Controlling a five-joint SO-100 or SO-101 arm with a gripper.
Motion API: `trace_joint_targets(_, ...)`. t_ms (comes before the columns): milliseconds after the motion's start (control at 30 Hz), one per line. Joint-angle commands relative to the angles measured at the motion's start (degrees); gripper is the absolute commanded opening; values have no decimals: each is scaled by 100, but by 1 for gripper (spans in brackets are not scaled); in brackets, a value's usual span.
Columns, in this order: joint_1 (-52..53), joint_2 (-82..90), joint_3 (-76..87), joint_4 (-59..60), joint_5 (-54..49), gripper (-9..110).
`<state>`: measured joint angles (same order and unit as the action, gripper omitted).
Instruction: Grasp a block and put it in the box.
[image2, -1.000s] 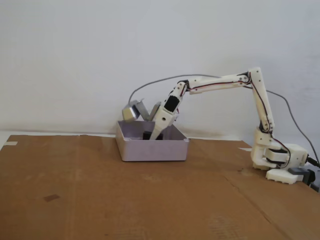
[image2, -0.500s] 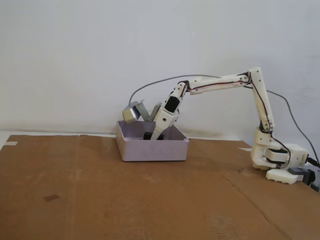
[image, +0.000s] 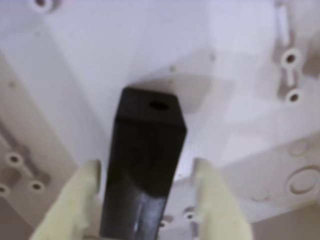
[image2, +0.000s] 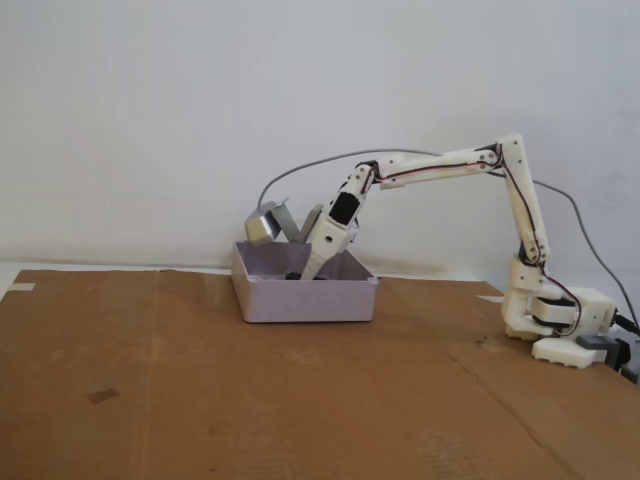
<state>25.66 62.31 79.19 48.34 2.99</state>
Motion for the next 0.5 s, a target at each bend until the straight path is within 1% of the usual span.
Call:
trace_joint_targets(0, -44, 1002, -246, -246, 18, 25)
trace_joint_targets(200, -44, 1037, -246, -246, 18, 26)
trace_joint_targets(367, -35, 1046, -255, -246, 0, 32)
trace_joint_targets(467, -44, 1055, -264, -246, -18, 32)
